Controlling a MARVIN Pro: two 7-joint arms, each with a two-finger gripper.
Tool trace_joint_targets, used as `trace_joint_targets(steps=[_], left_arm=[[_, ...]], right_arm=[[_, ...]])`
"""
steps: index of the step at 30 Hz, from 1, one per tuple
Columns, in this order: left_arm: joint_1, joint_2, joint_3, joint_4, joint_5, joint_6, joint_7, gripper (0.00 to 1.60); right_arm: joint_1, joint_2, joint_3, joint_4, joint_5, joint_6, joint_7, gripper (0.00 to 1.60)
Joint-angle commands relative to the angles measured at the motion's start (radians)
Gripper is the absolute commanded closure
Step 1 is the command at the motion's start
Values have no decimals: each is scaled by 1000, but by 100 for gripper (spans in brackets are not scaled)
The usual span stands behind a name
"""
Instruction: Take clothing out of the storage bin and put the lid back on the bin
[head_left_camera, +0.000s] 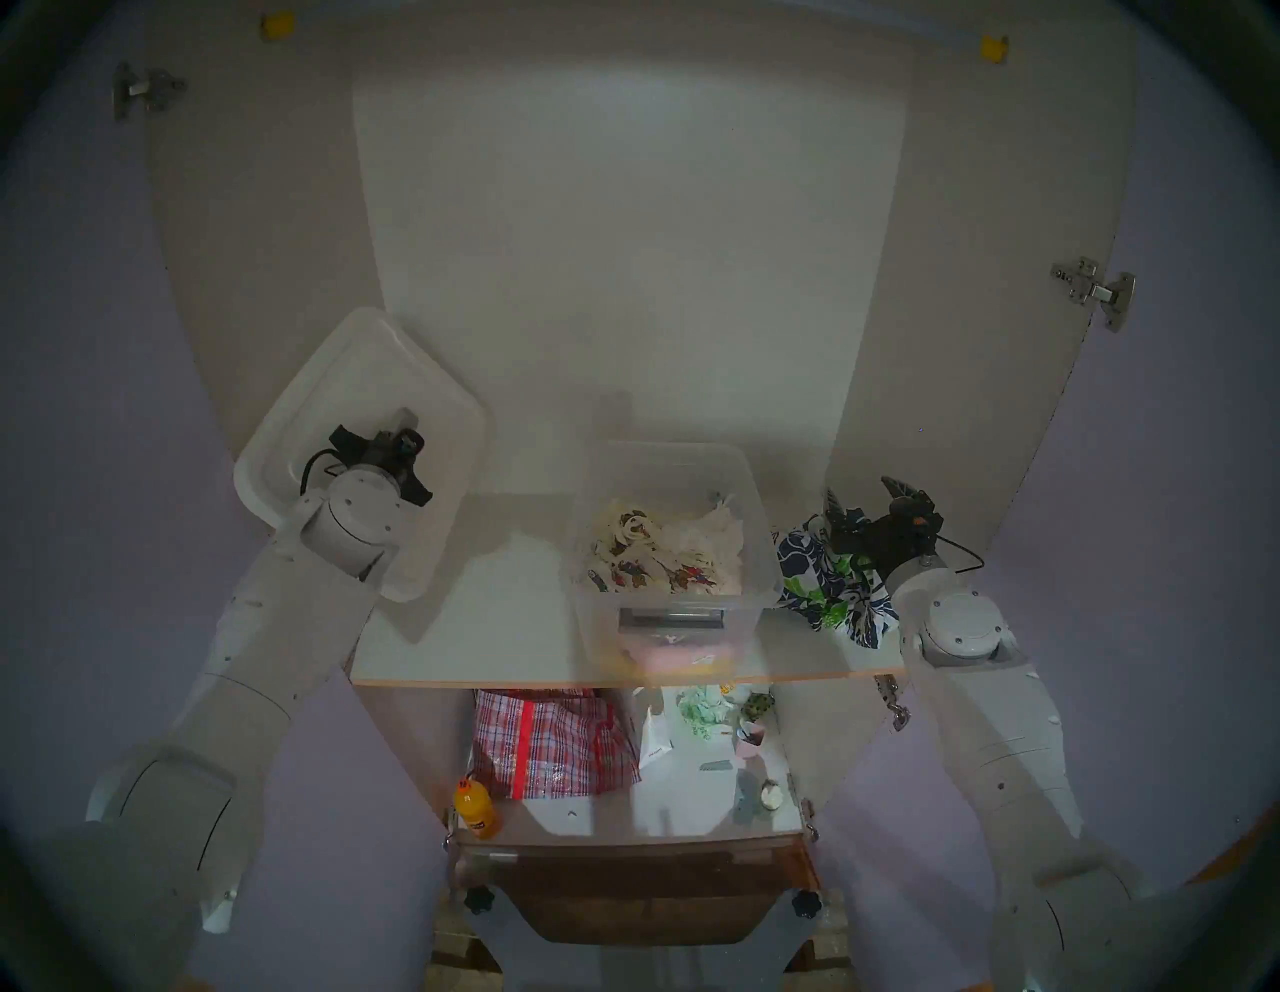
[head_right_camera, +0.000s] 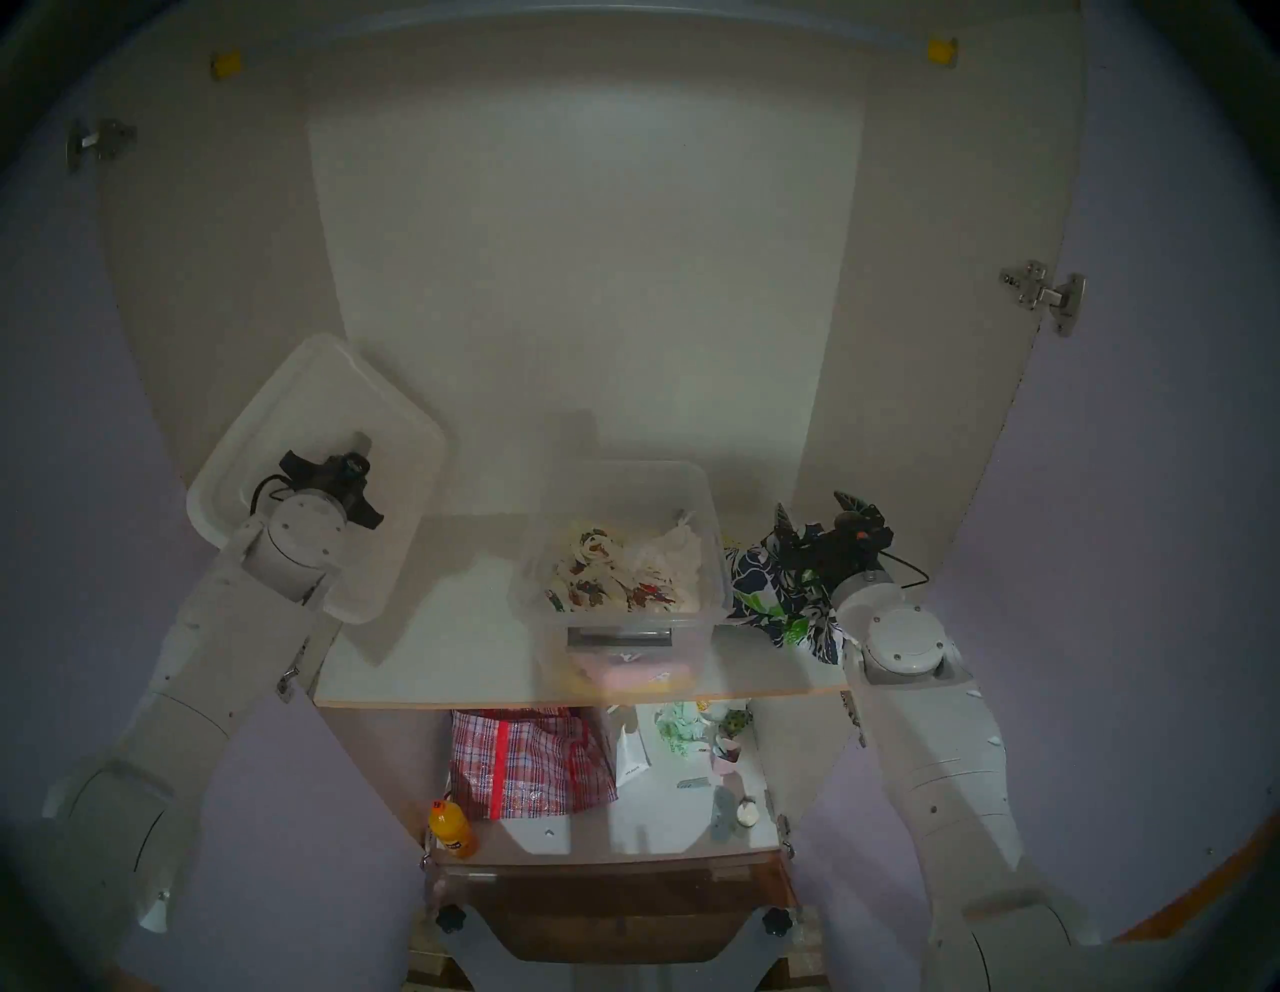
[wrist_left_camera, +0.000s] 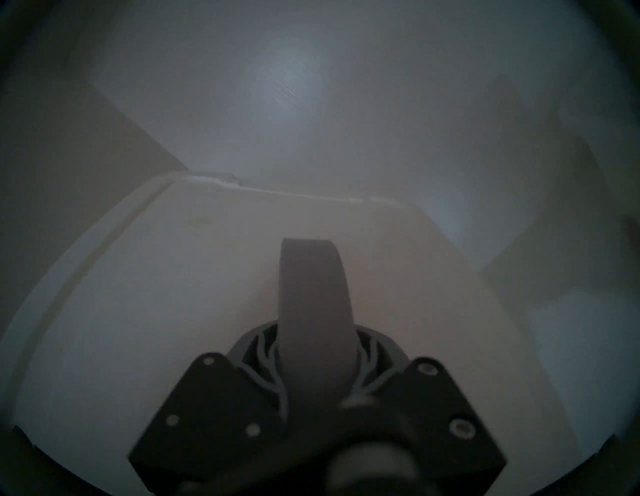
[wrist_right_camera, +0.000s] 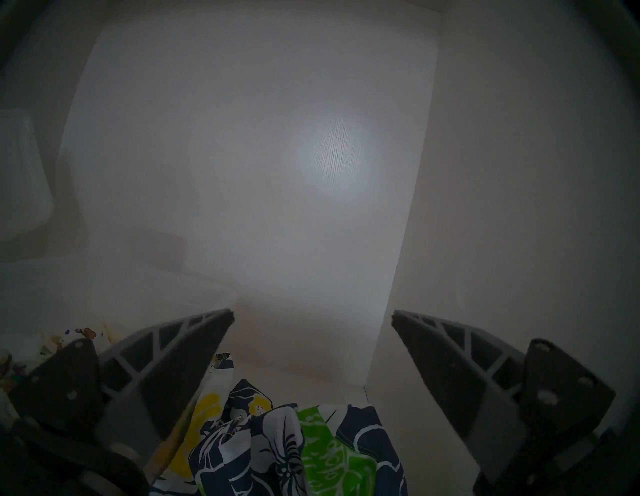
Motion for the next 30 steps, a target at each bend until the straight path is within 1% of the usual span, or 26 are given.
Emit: trace_joint_targets(steps=[1,3,4,5,6,8,11,12,13,15,16,17,18,19,20,21,22,23,24,25,26,27,29,30], left_arm=[[-74,-27,-44,-76,-98,6,-83,160],[-83,-33,-51,-92,-141,17,-125,160],[-86,-51,-68,-95,-194,16,-144,160],[-90,-47,-63,-102,-212,26,-164,160],[-92,-62,-74,-105,-248,30,-183,160],[-96,-81,-83,-113,-291,53,-216,160],[-107,-129,-106,-114,-344,89,-188,160],[-116,-158,-132,-107,-380,96,-176,160],[-125,-167,-134,-102,-389,105,-167,160],[-143,-216,-161,-82,-437,124,-140,160],[-151,-235,-167,-73,-443,128,-123,160],[-166,-275,-182,-49,-461,138,-81,160],[-172,-289,-181,-39,-460,137,-59,160],[-172,-289,-181,-39,-460,137,-59,160],[-189,-333,-199,-4,-487,150,-25,160],[-189,-333,-199,-4,-487,150,-25,160],[-202,-357,-207,22,-501,166,-16,160],[-213,-367,-205,40,-498,171,-14,160],[-213,-367,-205,40,-498,171,-14,160],[-226,-368,-187,58,-482,182,-8,160],[-251,-391,-190,98,-484,194,-5,160],[-263,-395,-174,119,-473,197,-4,160],[-290,-423,-162,165,-478,207,-3,160],[-299,-428,-140,182,-471,215,-7,160]], right_arm=[[22,-1,4,-22,3,-21,-1,0],[22,-1,5,-22,3,-22,-1,0],[22,-1,5,-22,3,-21,-1,0],[22,-2,5,-22,3,-22,-1,0],[22,-2,5,-22,3,-22,-1,0],[22,-2,5,-22,3,-24,-1,0],[22,-2,5,-21,3,-26,-1,0],[22,-2,5,-21,3,-25,-1,0],[23,-2,5,-21,3,-25,-1,0],[23,-2,5,-21,3,-26,-1,0],[23,-2,5,-21,3,-27,-1,0],[23,-3,6,-20,3,-30,-1,0],[23,-3,6,-20,3,-32,-1,0],[23,-3,6,-20,3,-32,-1,0],[23,-3,6,-19,3,-35,-1,0],[23,-3,6,-19,3,-35,-1,0],[23,-3,6,-19,3,-35,-1,0],[23,-3,6,-18,3,-35,0,0],[23,-3,6,-18,3,-35,0,0],[23,-3,6,-18,3,-35,0,0],[23,-3,6,-18,3,-35,0,0],[23,-3,6,-18,3,-34,0,0],[23,-3,6,-18,3,-34,0,0],[23,-3,6,-18,3,-34,0,0]])
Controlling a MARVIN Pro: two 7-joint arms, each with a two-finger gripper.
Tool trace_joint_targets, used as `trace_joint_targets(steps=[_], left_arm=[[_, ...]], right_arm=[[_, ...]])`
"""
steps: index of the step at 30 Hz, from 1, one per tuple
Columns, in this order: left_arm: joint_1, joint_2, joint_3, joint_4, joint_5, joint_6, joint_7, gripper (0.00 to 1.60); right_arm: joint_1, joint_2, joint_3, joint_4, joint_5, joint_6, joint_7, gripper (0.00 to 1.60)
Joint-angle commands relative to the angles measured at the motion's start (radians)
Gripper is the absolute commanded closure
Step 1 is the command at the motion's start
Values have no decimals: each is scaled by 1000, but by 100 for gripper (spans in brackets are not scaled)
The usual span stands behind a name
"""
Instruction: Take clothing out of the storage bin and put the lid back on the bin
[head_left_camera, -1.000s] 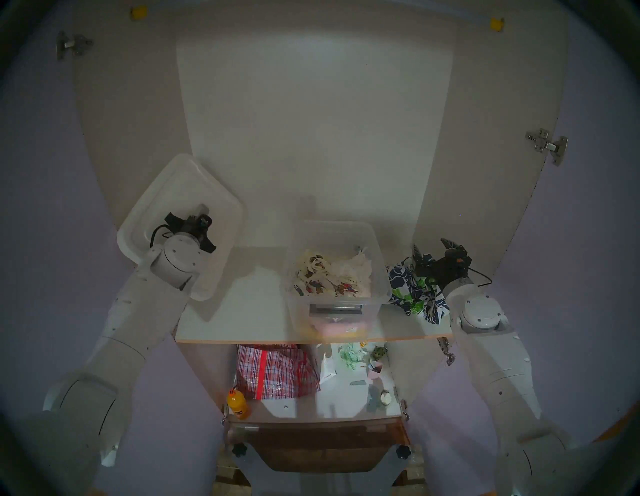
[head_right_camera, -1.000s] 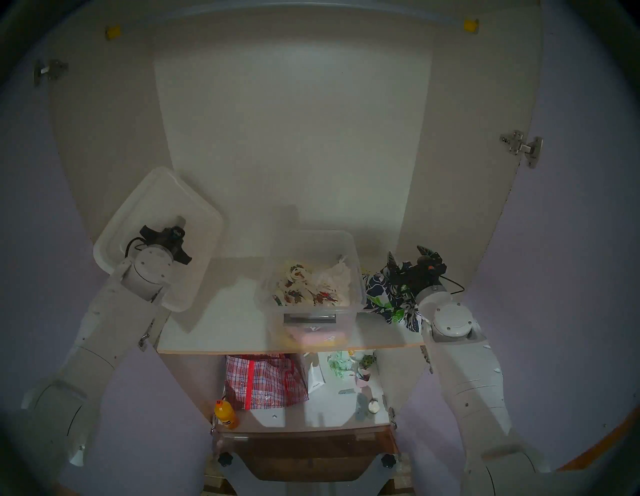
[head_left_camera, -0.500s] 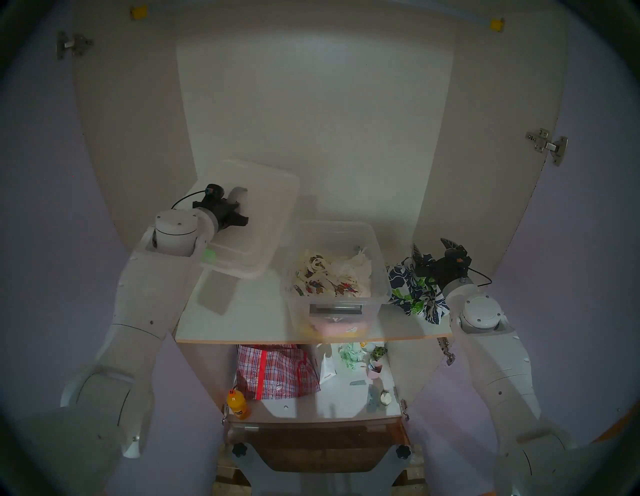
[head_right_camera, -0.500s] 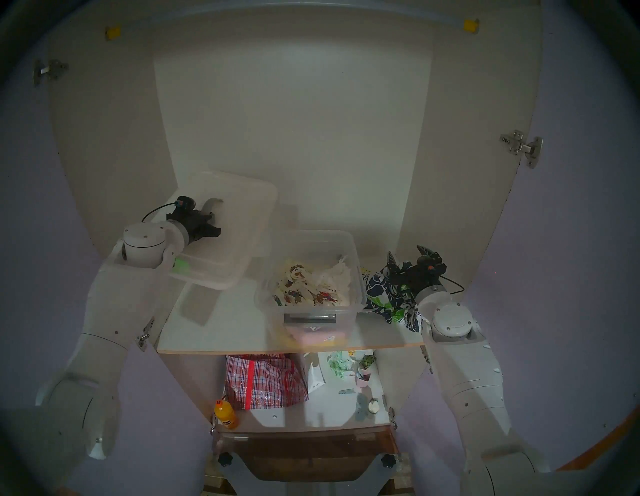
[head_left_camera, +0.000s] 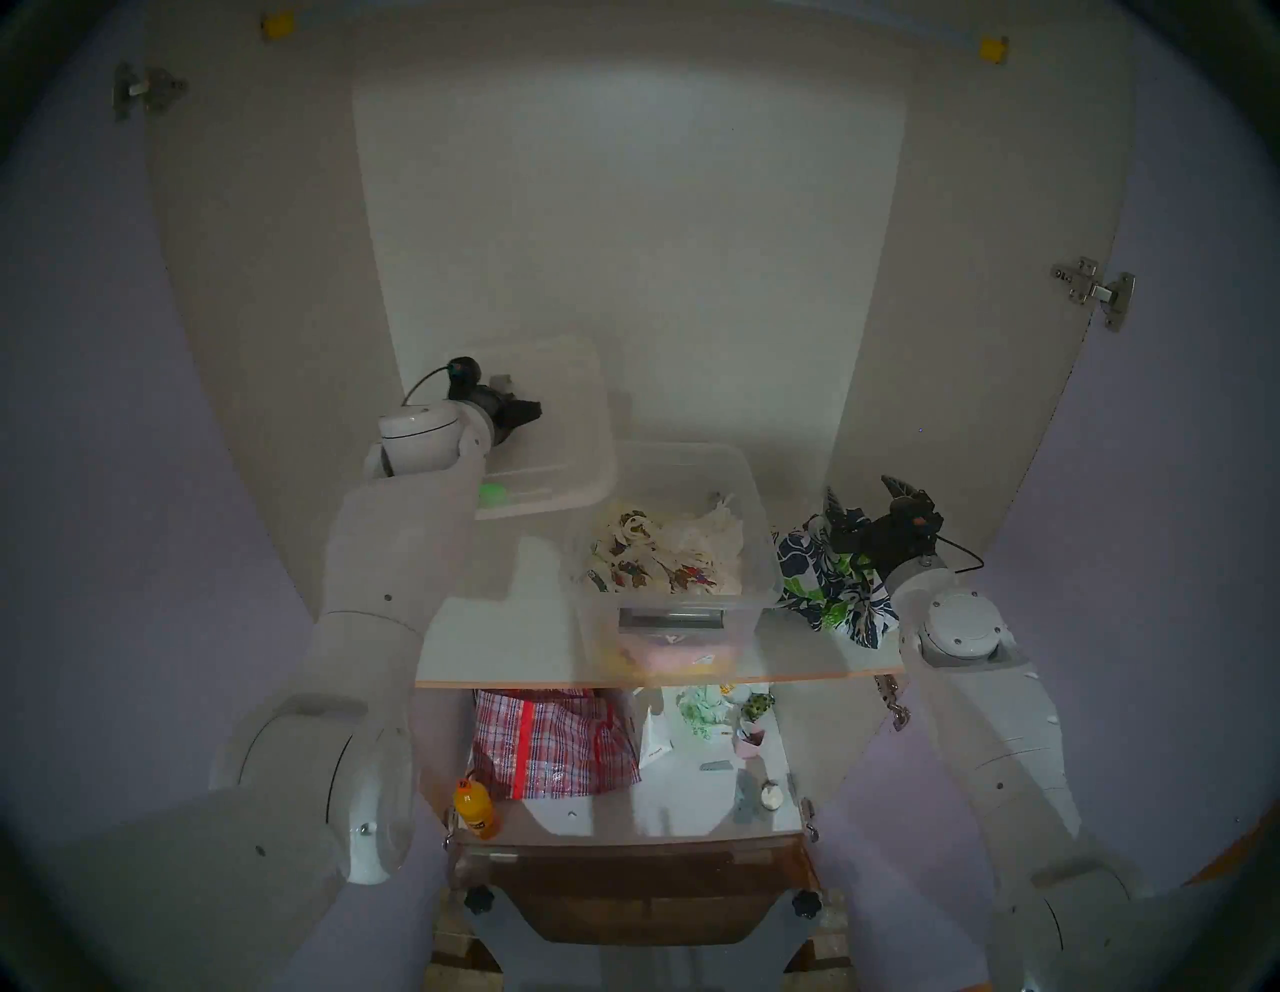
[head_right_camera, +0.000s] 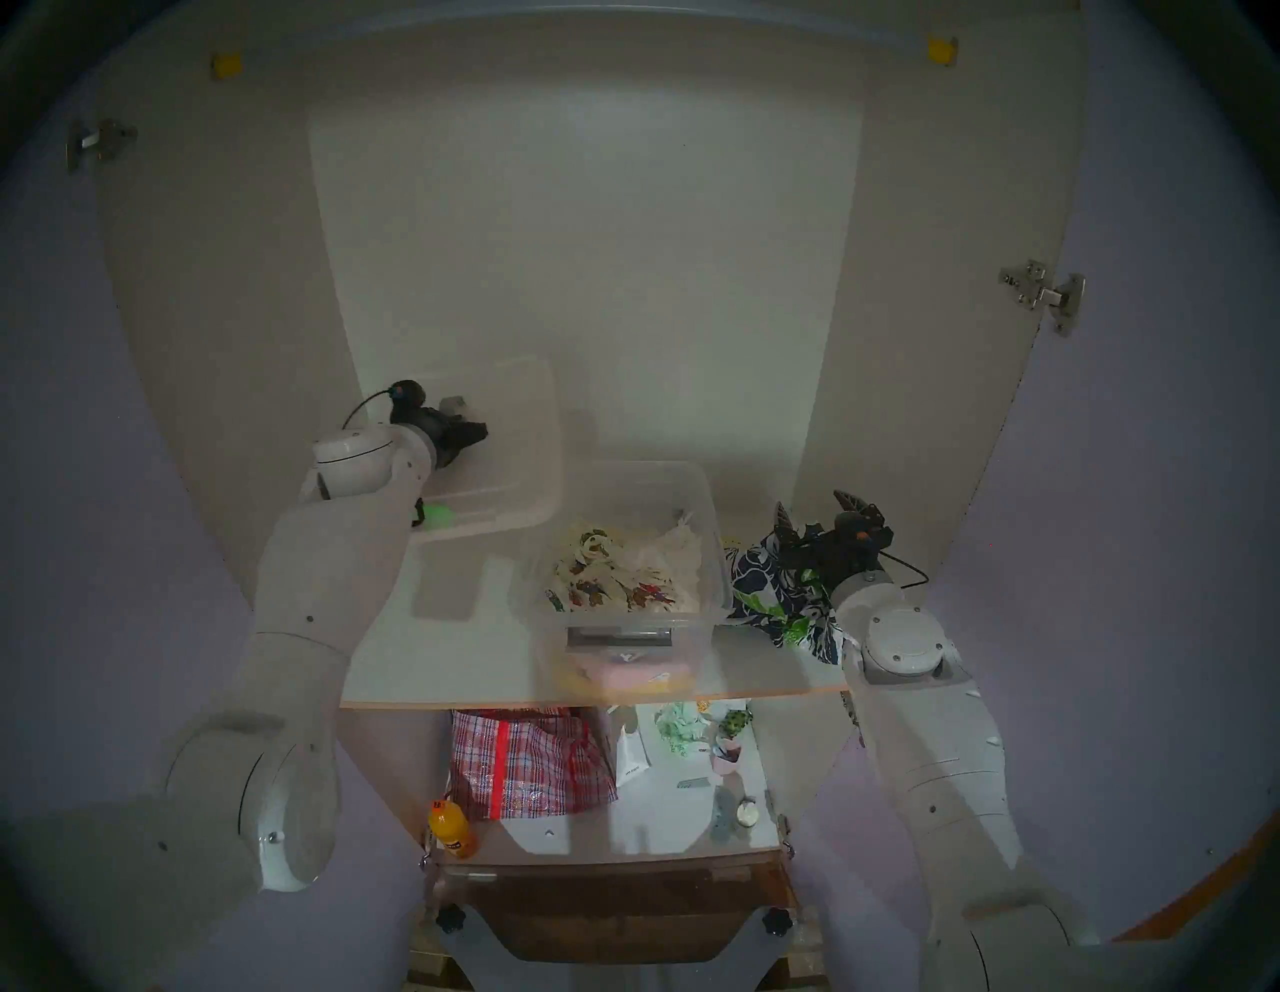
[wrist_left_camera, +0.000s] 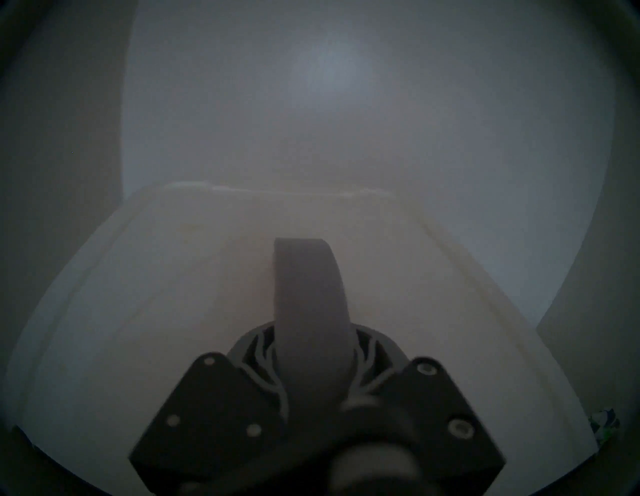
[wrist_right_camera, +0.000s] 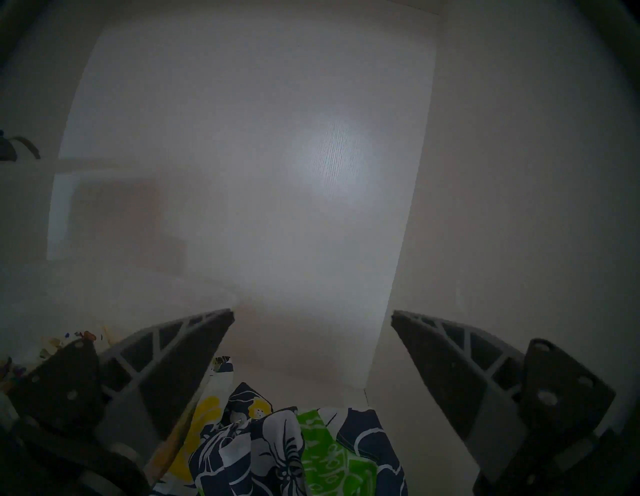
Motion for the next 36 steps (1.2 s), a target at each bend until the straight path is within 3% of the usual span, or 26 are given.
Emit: trace_joint_targets(steps=[1,7,10,15,26,32,36], left_arm=[[-85,-25,37,15,12,12,-8,160],[-136,-66,28,133,-13,-20,16,160],[-173,-86,27,224,-18,-44,17,160],[-190,-99,20,277,-27,-61,9,160],[-196,-161,36,303,-29,-77,25,160],[-162,-201,71,283,-8,-72,30,160],[-109,-204,105,224,-11,-31,44,160]], right_arm=[[22,0,4,-23,2,-21,0,0],[22,0,4,-23,2,-21,0,0],[2,18,7,-39,23,-55,43,0],[-24,25,23,-34,39,-99,70,0],[39,57,38,97,24,-169,86,0],[53,62,34,117,20,-210,99,0],[67,61,33,147,22,-255,112,0]])
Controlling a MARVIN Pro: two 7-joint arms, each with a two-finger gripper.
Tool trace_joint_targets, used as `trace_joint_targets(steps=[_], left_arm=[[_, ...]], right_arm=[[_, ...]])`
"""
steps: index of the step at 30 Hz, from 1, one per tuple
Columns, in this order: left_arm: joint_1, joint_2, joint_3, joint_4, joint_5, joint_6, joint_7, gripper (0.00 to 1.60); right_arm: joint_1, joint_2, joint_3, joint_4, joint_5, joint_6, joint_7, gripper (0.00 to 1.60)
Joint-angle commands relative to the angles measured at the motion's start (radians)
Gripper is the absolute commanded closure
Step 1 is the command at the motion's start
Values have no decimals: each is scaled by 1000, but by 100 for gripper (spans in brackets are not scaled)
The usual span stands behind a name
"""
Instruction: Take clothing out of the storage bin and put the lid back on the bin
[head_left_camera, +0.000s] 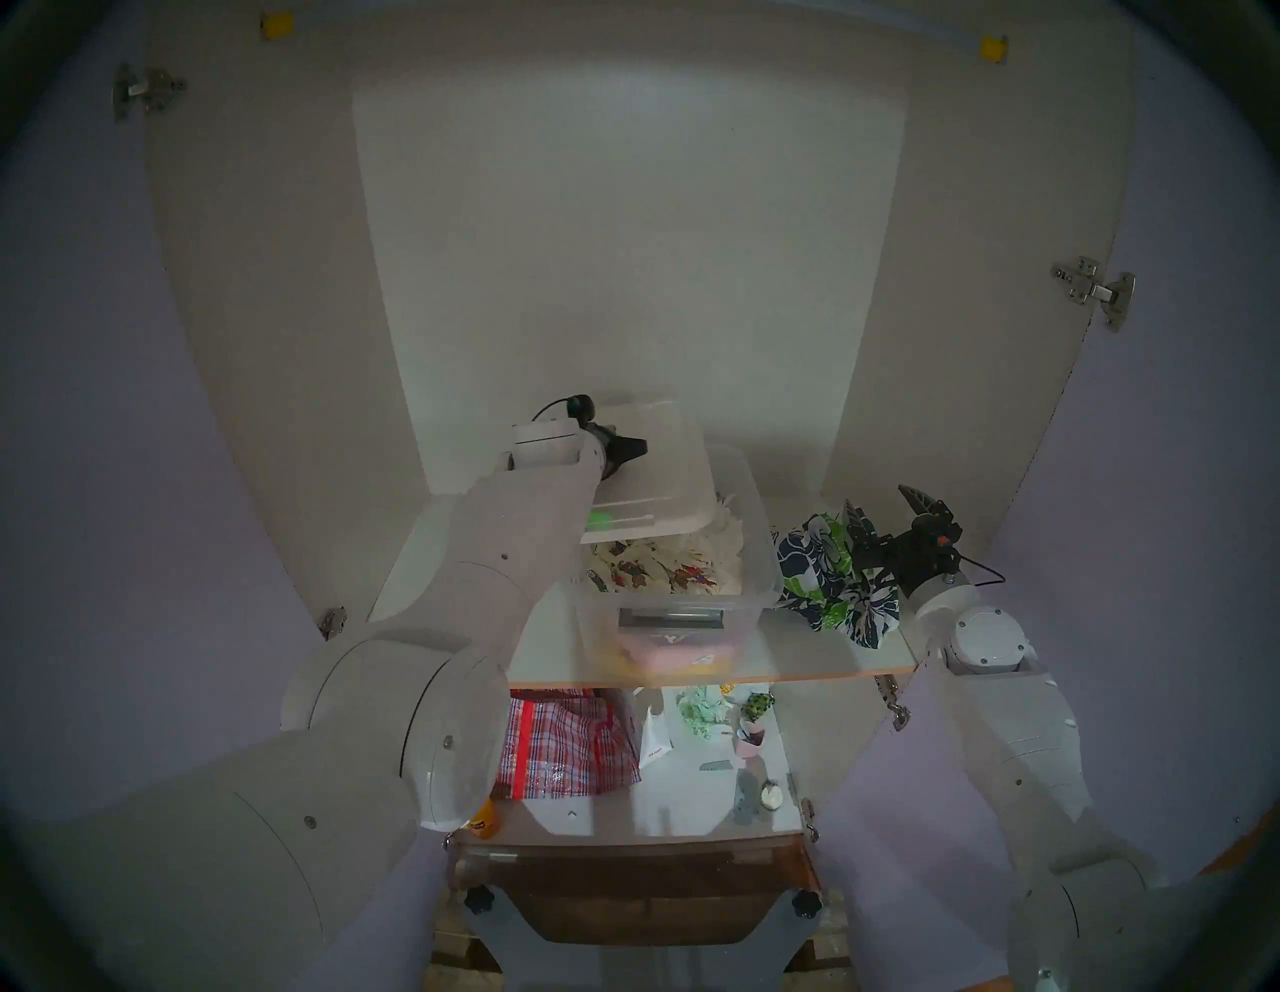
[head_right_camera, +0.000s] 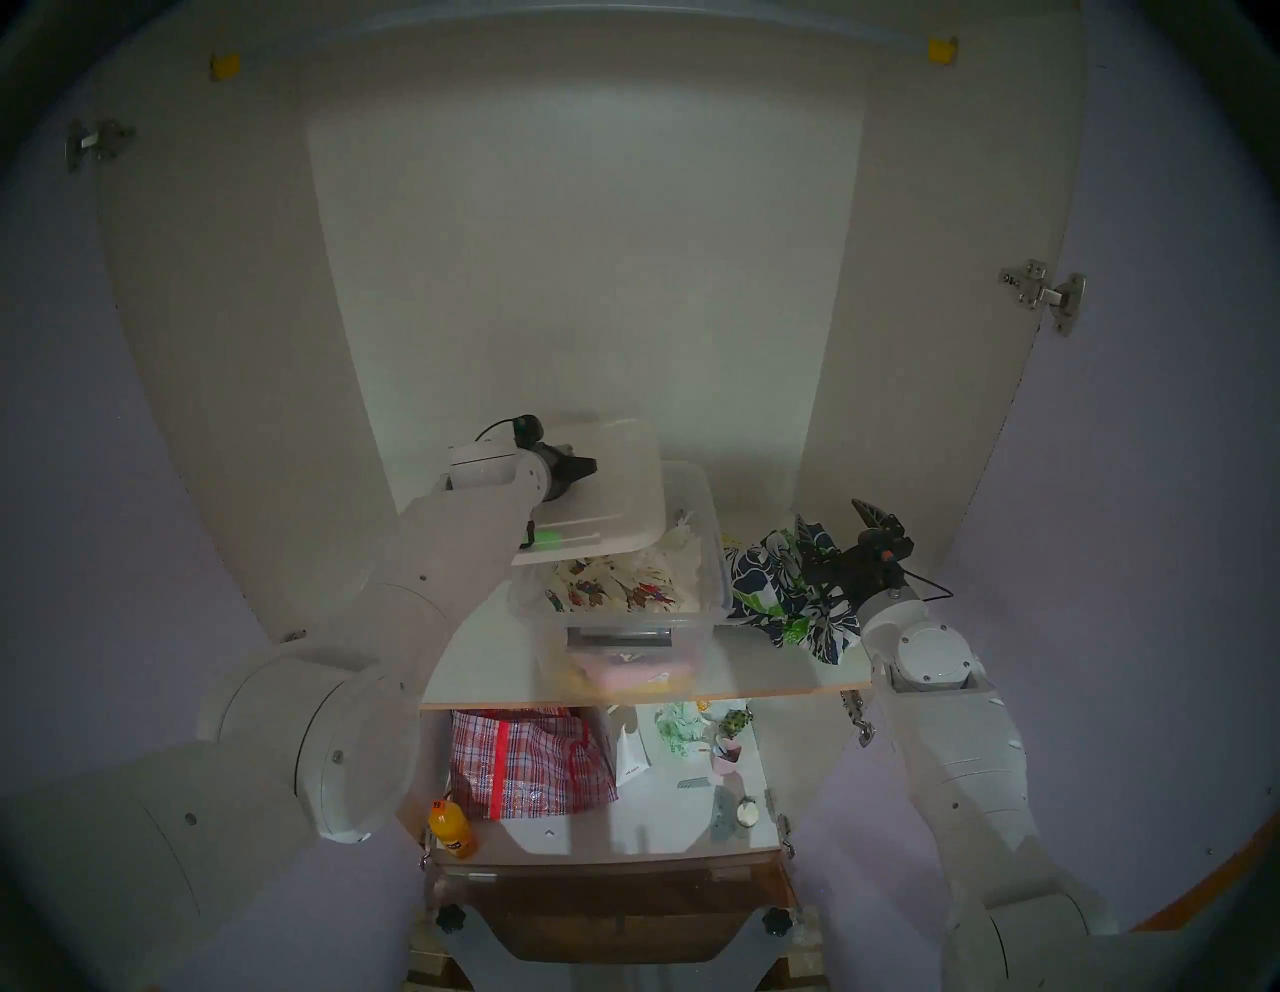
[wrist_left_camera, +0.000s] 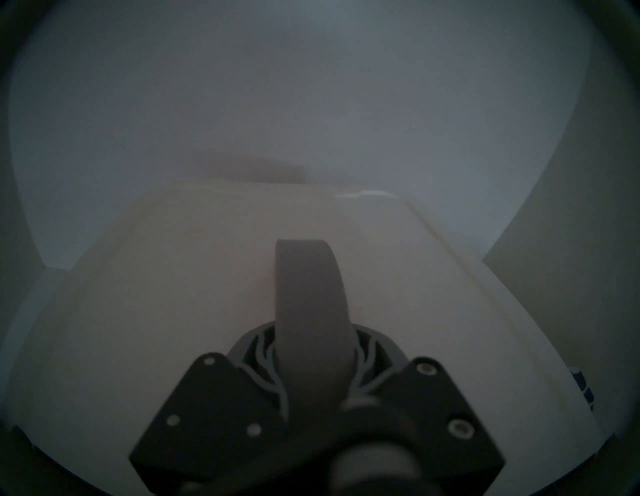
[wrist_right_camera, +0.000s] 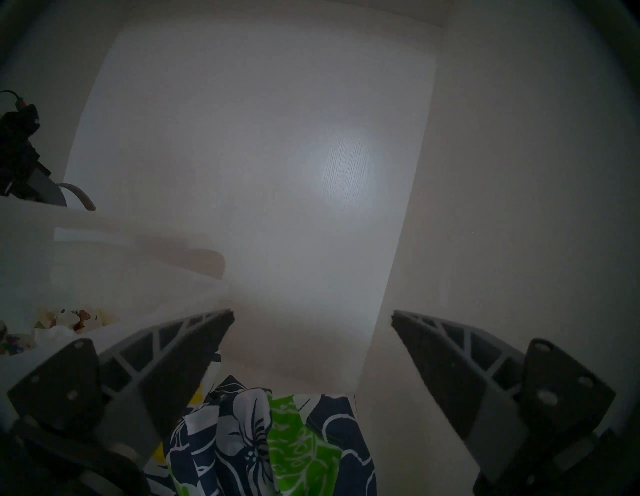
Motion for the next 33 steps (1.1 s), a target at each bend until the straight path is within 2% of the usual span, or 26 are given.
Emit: trace_joint_targets(steps=[1,3,6,7,8,9,13,16,17,19,21,22,23,26,30,33], left_arm=[[-5,-17,5,-81,-3,19,15,160],[0,-35,-43,-78,-44,30,35,160],[2,-44,-45,-75,-30,19,72,160],[4,-60,-71,-74,-46,16,94,160],[9,-76,-67,-83,-35,-1,137,160],[9,-76,-67,-83,-35,-1,137,160],[30,-128,-73,-114,-36,-28,227,160],[49,-159,-43,-149,-29,-23,251,160],[59,-159,-11,-166,-12,-16,243,160],[78,-169,8,-197,-11,-2,238,160],[106,-149,67,-248,6,18,222,160],[107,-153,60,-247,-3,16,231,160],[129,-135,88,-288,6,38,226,160],[161,-107,113,-340,-1,86,241,160],[214,-84,111,-425,-18,160,262,160],[223,-92,100,-435,-15,168,280,160]], right_arm=[[42,8,3,11,2,-72,12,0],[43,7,4,14,2,-74,14,0],[45,7,4,18,2,-79,16,0],[46,6,4,19,2,-81,17,0],[48,6,5,23,2,-85,20,0],[48,6,5,23,2,-85,20,0],[51,5,6,30,3,-93,24,0],[53,5,6,34,3,-97,27,0],[54,5,6,35,3,-98,28,0],[55,4,7,37,3,-102,29,0],[57,4,7,40,3,-106,30,0],[57,4,7,41,3,-108,31,0],[58,3,7,44,3,-112,32,0],[60,3,7,48,4,-118,33,0],[63,2,8,54,4,-128,35,0],[64,2,8,55,4,-129,36,0]])
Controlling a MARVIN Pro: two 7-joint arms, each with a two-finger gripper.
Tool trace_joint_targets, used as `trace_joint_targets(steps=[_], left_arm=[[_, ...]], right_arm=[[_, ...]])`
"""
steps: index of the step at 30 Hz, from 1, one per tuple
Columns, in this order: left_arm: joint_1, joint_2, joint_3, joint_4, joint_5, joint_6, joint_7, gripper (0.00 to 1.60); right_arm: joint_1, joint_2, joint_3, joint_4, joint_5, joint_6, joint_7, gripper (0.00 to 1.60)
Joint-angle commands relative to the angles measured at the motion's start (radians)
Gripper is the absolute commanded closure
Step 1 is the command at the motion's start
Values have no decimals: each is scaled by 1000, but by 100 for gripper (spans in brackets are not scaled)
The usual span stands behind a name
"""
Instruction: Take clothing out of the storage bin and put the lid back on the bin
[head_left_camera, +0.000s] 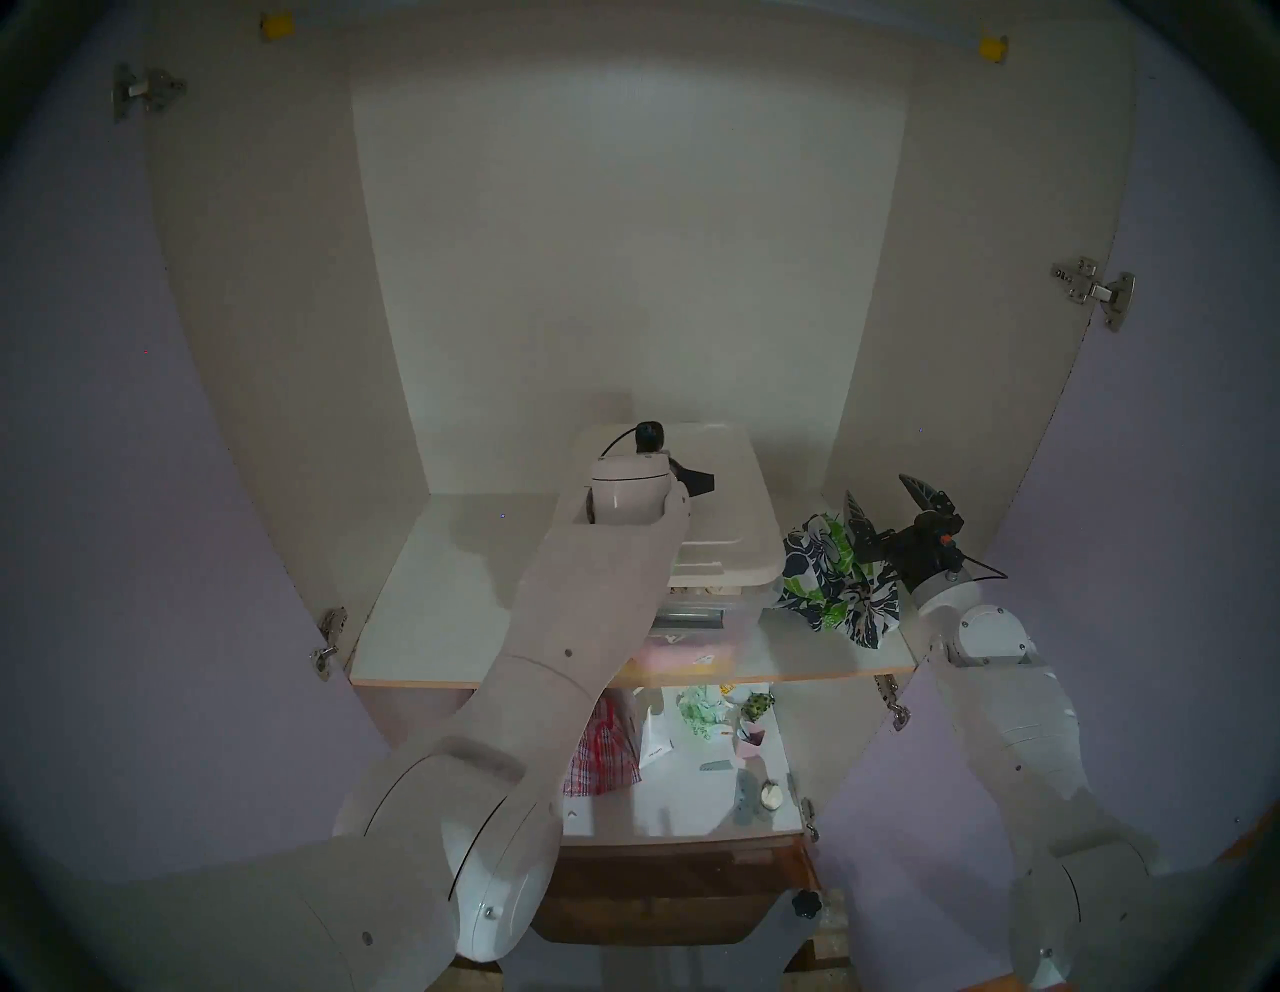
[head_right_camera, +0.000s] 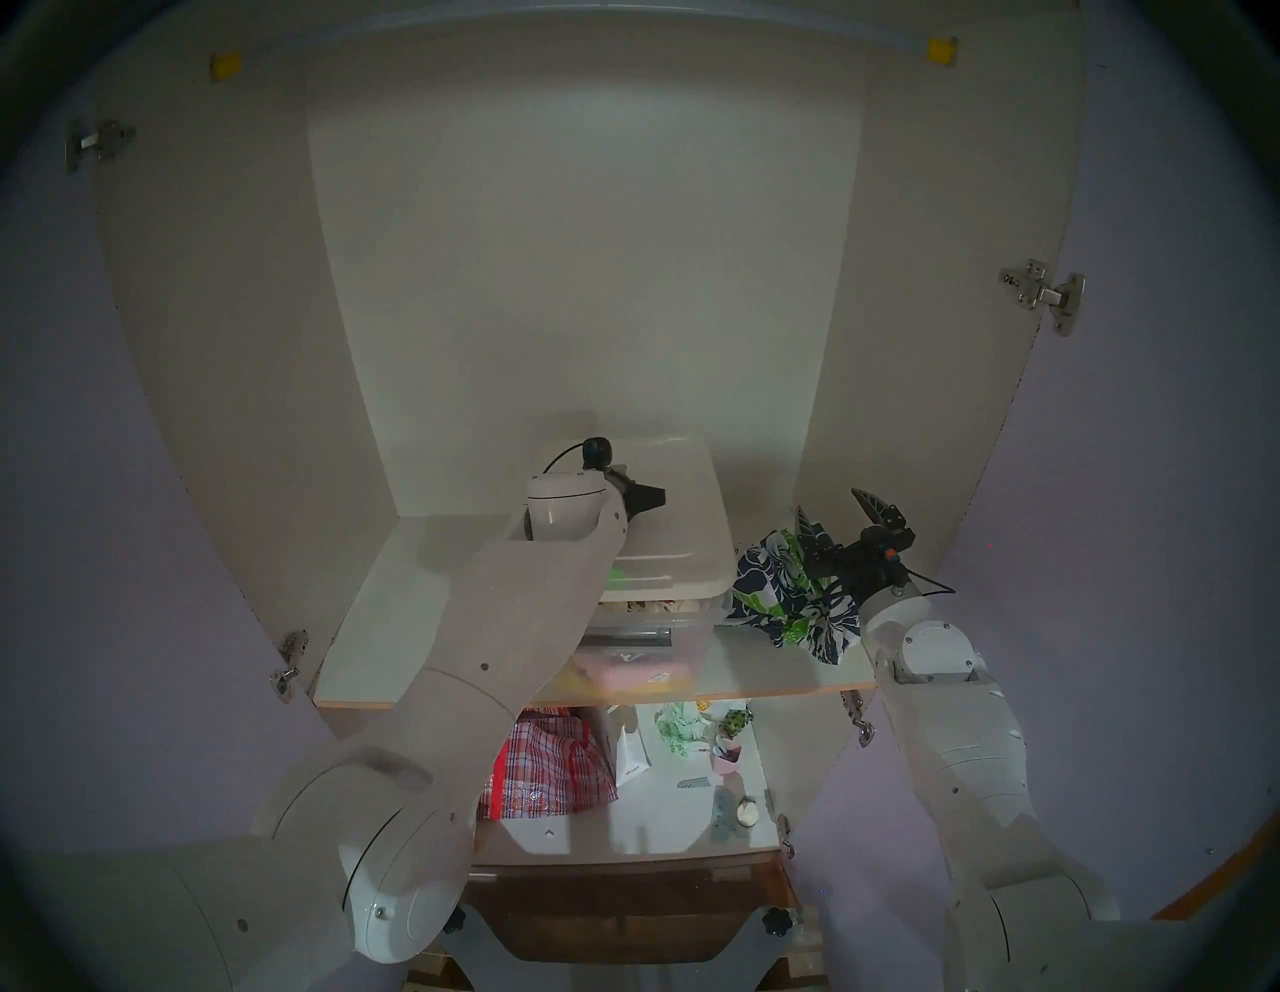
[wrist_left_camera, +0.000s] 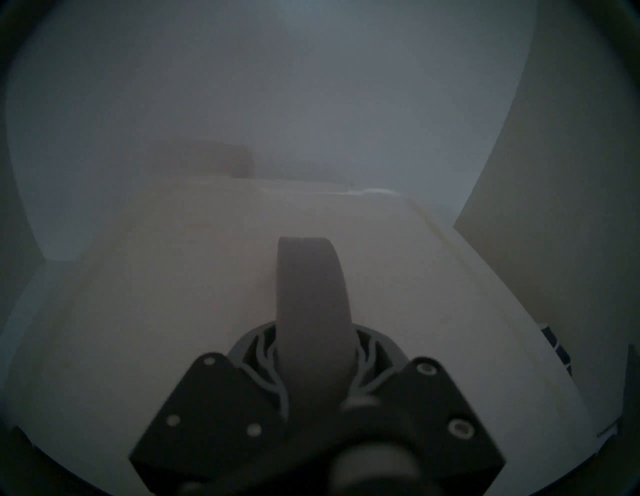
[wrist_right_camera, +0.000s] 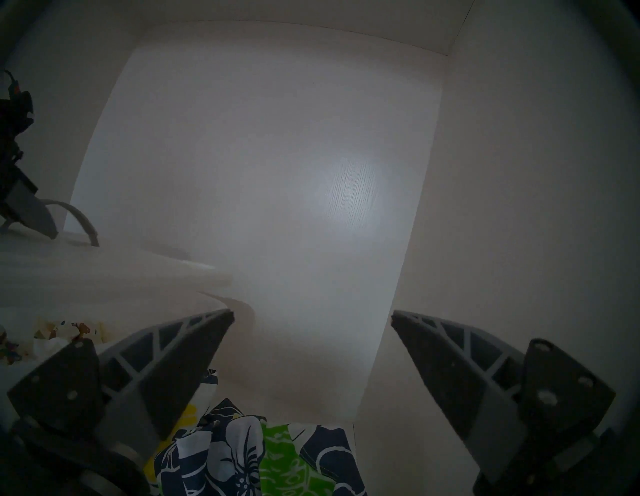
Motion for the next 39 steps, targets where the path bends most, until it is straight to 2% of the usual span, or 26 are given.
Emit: trace_joint_targets(steps=[1,4,9,15,23,29,32,35,36,39], left_arm=[[-37,-16,-11,-21,-1,-4,14,160],[-72,-36,-33,35,-13,-38,13,160],[-135,-54,-22,155,4,-113,32,160],[-157,-80,-15,246,4,-168,43,160],[-122,-93,2,225,3,-202,58,160],[-113,-73,10,206,-2,-177,32,160],[-111,-42,19,190,-20,-142,-41,160],[-104,-32,23,168,-32,-128,-68,160],[-102,-18,32,157,-36,-107,-116,160],[-91,0,42,136,-39,-67,-165,160]], right_arm=[[25,0,6,-16,4,-28,-3,0],[25,0,6,-16,4,-27,-2,0],[25,0,6,-16,4,-27,-1,0],[26,0,5,-15,4,-28,-1,0],[26,0,5,-13,4,-32,-1,0],[27,0,5,-12,4,-33,-2,0],[27,0,5,-12,4,-33,-2,0],[27,0,5,-12,4,-33,-2,0],[27,0,5,-12,4,-33,-2,0],[27,0,5,-12,4,-34,-2,0]])
